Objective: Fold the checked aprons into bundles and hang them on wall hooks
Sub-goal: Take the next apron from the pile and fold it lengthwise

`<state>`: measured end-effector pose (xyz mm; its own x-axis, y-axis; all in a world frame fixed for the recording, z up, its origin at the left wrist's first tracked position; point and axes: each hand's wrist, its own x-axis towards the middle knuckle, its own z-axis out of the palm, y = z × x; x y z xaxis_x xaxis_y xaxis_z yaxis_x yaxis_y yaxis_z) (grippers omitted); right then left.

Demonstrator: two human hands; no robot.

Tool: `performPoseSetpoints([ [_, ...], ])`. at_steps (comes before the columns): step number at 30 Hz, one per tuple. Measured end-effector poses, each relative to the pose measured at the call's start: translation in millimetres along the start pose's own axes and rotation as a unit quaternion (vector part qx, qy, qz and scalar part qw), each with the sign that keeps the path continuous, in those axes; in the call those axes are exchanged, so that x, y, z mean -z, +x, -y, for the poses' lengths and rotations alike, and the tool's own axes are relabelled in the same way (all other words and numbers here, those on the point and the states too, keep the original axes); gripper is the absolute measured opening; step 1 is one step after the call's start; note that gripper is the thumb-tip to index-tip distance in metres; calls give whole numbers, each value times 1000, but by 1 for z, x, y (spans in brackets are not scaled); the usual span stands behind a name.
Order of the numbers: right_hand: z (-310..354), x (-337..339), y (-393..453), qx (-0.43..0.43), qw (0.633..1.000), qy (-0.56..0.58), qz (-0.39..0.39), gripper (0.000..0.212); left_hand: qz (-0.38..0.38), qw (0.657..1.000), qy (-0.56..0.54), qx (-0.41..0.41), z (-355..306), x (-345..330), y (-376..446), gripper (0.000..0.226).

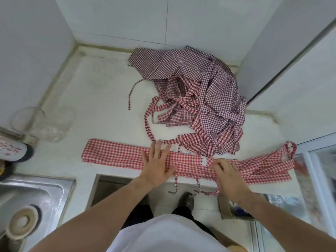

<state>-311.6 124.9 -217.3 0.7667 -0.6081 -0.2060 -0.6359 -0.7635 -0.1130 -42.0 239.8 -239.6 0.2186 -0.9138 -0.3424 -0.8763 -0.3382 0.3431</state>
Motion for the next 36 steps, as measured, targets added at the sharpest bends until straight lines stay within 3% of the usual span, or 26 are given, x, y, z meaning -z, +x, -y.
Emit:
performPoseSetpoints([
  [4, -10, 18, 3, -53, 998, -26, 35, 28, 66, 995, 78, 23, 3, -20, 1, 78],
  [7, -20, 23, -5, 12, 999, -27, -18, 39, 72, 993, 95, 28, 7, -19, 3, 76],
  [10, -17, 14, -14, 100, 991, -74, -39, 17, 56, 992, 95, 57, 15, -13, 7, 75],
  [14, -10, -8, -18, 45, 997, -44, 55, 35, 49, 988, 72, 125, 33, -1, 14, 80],
  [18, 2, -8, -12, 22, 994, 21, 102, 36, 46, 986, 75, 145, 54, 4, 11, 84],
  [24, 21, -9, -1, 20, 994, 24, 103, 42, 48, 974, 82, 206, 75, 10, 7, 91],
  [27, 30, -12, 18, 10, 996, 35, 86, 47, -18, 964, 72, 255, 57, 21, 9, 84],
  [29, 40, -16, 29, 1, 997, 45, 59, 57, -85, 971, 88, 204, 27, 26, 14, 70],
  [32, 57, -27, 38, 6, 998, 70, 5, 61, -138, 989, 46, 6, -31, 18, 23, 56],
  [34, 59, -33, 43, 24, 994, 107, 9, 69, -115, 989, 34, -91, -62, 5, 31, 56],
  [36, 51, -31, 42, 48, 988, 144, 19, 69, -55, 992, 29, -110, -74, -8, 34, 64],
])
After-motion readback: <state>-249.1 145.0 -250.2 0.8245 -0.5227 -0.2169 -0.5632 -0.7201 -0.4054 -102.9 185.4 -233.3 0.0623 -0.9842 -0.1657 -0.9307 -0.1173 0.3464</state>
